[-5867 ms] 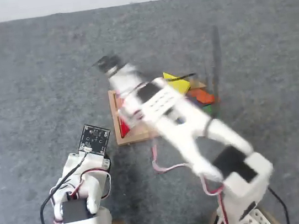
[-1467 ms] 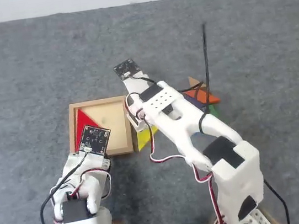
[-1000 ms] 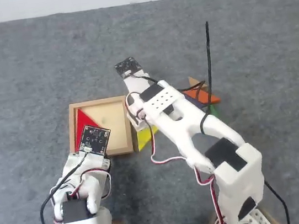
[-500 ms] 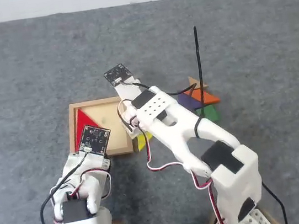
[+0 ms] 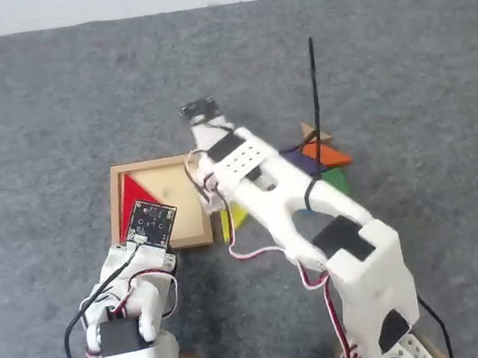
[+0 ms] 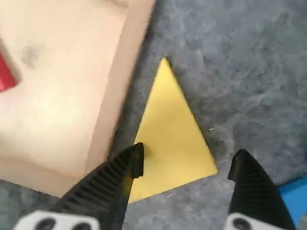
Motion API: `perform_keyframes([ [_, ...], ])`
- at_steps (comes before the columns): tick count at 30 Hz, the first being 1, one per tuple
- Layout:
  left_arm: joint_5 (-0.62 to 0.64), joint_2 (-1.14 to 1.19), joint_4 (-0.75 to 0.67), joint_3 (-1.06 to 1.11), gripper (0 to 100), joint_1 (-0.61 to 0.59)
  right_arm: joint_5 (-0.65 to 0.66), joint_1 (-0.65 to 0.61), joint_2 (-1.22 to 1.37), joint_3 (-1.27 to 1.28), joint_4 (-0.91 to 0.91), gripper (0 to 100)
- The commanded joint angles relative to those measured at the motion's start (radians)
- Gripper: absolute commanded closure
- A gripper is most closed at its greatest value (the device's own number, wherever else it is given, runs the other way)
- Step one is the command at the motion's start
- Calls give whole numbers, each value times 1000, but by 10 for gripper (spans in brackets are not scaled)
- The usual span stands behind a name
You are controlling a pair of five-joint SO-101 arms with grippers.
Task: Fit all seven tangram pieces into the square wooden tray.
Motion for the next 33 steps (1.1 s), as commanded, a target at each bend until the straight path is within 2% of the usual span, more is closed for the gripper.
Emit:
perform_keyframes([
  [1,9,-17,8,-8,881,-5,-28,119,41,-9,38,694],
  [6,9,-17,8,-8,881,-5,-23,223,39,-55,131,695],
  [11,9,-17,8,-8,881,-5,48,285,38,-84,145,695],
  [23,9,-17,8,-8,881,-5,69,85,-114,-77,107,695],
  [33,9,-17,8,-8,881,-5,38,153,7,-78,94,695],
])
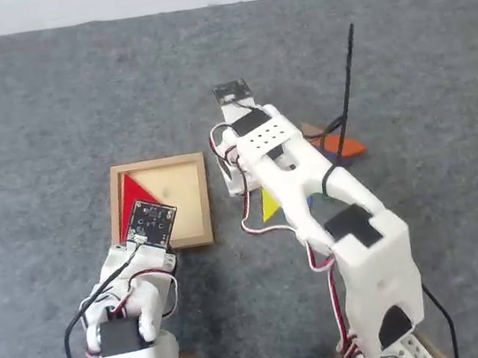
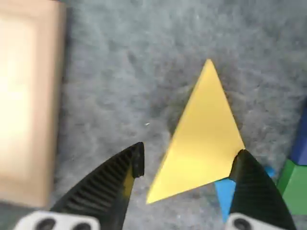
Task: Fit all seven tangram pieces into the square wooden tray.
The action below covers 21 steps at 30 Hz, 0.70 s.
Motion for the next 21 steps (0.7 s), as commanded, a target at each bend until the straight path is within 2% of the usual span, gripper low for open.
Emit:
perform_keyframes([
  [1,9,-17,8,-8,881,-5,-11,44,4,-25,-12,695],
  [11,9,-17,8,-8,881,-5,-11,68,10,-23,62,695],
  [21,9,-17,8,-8,881,-5,-11,76,85,-31,51,696],
])
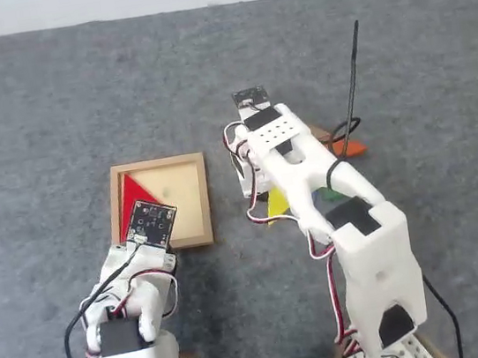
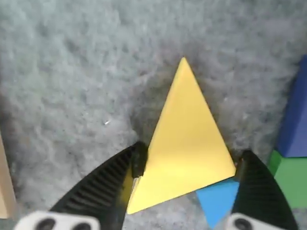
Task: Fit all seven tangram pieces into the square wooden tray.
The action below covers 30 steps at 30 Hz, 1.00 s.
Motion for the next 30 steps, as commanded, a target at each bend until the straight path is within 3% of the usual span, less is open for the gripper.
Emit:
perform_keyframes([
  [1,9,-17,8,-8,881,-5,-11,27,13,-18,12,696],
  [5,9,-17,8,-8,881,-5,-11,54,16,-18,19,719],
  [10,9,-17,8,-8,881,-5,-11,58,16,-20,13,935],
  [25,9,-17,8,-8,881,-5,-2,128,12,-158,41,916],
  [30,9,-17,8,-8,881,-5,6,110,-105,-206,70,916],
])
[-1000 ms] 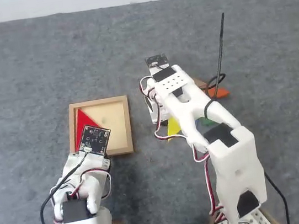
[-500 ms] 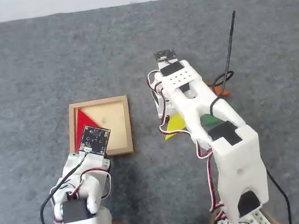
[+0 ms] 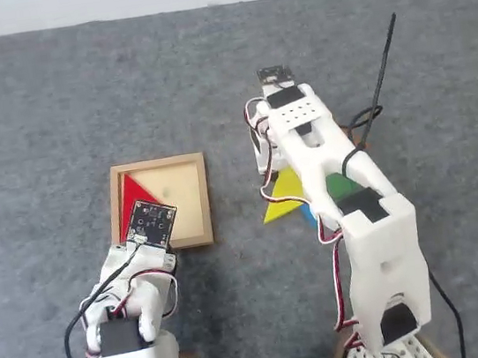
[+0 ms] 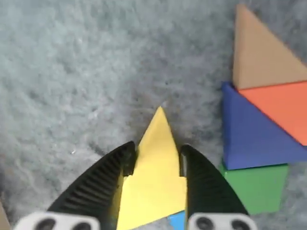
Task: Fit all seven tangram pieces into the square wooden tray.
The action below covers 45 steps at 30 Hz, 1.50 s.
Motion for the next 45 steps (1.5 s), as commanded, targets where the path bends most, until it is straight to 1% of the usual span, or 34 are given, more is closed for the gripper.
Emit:
perform_keyframes([
  [1,9,-17,8,-8,881,-5,23,-1,-166,-68,36,916],
  [4,9,-17,8,-8,881,-5,64,-1,-332,-68,56,916],
  [8,9,-17,8,-8,881,-5,109,-1,-572,-64,131,916],
  [10,9,-17,8,-8,881,-5,118,-2,-687,-15,157,916],
  [13,9,-17,8,-8,881,-5,127,-41,-852,169,113,916],
  [17,9,-17,8,-8,881,-5,247,-48,-1070,545,-84,916],
  [19,9,-17,8,-8,881,-5,265,-27,-1148,726,-163,916],
  [21,9,-17,9,-8,881,0,276,7,-1182,868,-240,916],
  [24,5,-26,40,-8,877,0,282,58,-1176,1005,-358,916],
  [25,-11,-34,14,-8,877,0,282,64,-1170,1037,-398,916],
  [27,-89,-60,-81,-15,877,-17,282,65,-1155,1080,-450,916],
  [28,-120,-72,-121,-33,878,-48,279,65,-1144,1099,-470,916],
  [29,-121,-83,-150,-59,878,-83,267,64,-1133,1114,-486,916],
  [32,-57,-64,-198,-154,877,-195,245,64,-1095,1143,-522,916],
  [35,-60,75,-233,-248,877,-281,239,64,-1061,1152,-552,916],
  [38,-61,319,-344,-358,877,-351,239,64,-1043,1152,-553,916],
  [40,-87,528,-384,-464,877,-368,239,64,-1036,1152,-553,916],
  [43,-103,873,-385,-654,875,-373,239,64,-1036,1154,-553,916],
  [45,-124,1096,-385,-783,850,-394,239,64,-1036,1154,-553,916],
])
